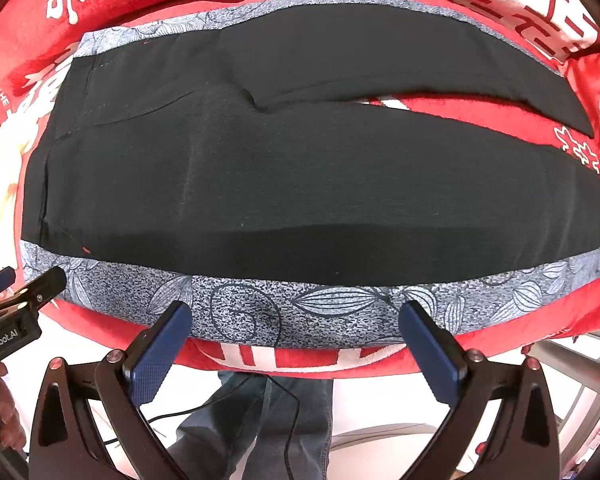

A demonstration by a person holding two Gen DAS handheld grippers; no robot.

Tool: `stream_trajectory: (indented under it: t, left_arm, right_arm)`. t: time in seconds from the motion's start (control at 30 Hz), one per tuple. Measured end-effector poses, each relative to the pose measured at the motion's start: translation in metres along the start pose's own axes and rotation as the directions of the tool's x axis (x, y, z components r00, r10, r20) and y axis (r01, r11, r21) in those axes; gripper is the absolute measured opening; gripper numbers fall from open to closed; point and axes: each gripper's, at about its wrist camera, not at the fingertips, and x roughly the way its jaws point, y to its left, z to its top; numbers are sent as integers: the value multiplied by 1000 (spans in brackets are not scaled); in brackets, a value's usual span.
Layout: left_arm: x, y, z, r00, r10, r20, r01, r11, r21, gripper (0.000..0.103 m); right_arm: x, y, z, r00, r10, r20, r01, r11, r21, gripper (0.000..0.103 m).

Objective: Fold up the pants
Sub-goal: 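Grasp the waistband with both grippers and lift the trousers off the cushion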

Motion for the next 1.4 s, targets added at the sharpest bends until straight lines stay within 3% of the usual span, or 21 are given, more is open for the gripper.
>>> stream_trajectory:
  t: [0.13, 0.23, 0.27, 0.37, 0.47, 0.5, 0.57, 0.63, 0.77, 0.93, 1.1, 1.13, 1.17, 1.23, 1.4]
  left_arm:
    - [1, 4, 1, 999, -31, 18, 31, 999, -11, 103]
    - [1, 14, 3, 991, -119, 54, 121, 992, -41, 103]
    - [1, 18, 3, 986, -157, 64, 160, 986, -53, 103]
    - [3, 30, 2, 960, -264, 93, 273, 958, -90, 103]
    - [8, 41, -1, 936, -335, 105, 347, 930, -121, 103]
    - [10, 44, -2, 928, -355, 107, 368, 921, -132, 103]
    - [13, 46, -7, 916, -386, 110, 399, 905, -148, 103]
    - [17, 49, -11, 913, -393, 106, 406, 901, -153, 103]
    - [19, 55, -19, 909, -404, 98, 416, 894, -166, 103]
    - [18, 61, -28, 904, -418, 94, 428, 889, -162, 103]
    - [22, 67, -34, 885, -457, 87, 465, 866, -184, 103]
    - [24, 68, -35, 882, -464, 83, 471, 861, -189, 103]
    - [26, 69, -37, 880, -468, 79, 475, 858, -196, 103]
    - [29, 72, -39, 867, -492, 81, 497, 841, -215, 103]
    - [35, 81, -34, 790, -598, 137, 606, 724, -331, 103]
  right_arm:
    - [3, 0, 0, 999, 32, 4, -32, 999, 7, 103]
    - [3, -3, -2, 981, 192, 32, -193, 981, 34, 103]
    - [5, -4, -3, 959, 281, 37, -283, 958, 52, 103]
    - [20, -10, -9, 859, 511, 38, -511, 849, 136, 103]
    - [43, -9, -18, 781, 623, 48, -618, 760, 202, 101]
    - [51, -9, -20, 761, 646, 52, -640, 736, 220, 100]
    - [62, -10, -23, 737, 671, 80, -667, 703, 249, 84]
    - [68, -11, -23, 707, 698, 115, -699, 664, 268, 77]
    - [72, -14, -32, 662, 739, 124, -737, 612, 287, 76]
    - [89, -6, -52, 652, 756, 53, -728, 605, 324, 76]
    - [113, -3, -56, 566, 804, 182, -789, 463, 404, 73]
    - [118, -2, -54, 548, 812, 198, -796, 435, 420, 64]
    - [123, 0, -53, 521, 827, 210, -807, 398, 437, 43]
    - [125, 3, -48, 464, 857, 223, -826, 328, 458, 11]
    - [81, 2, -36, 397, 887, 236, -880, 295, 371, 11]
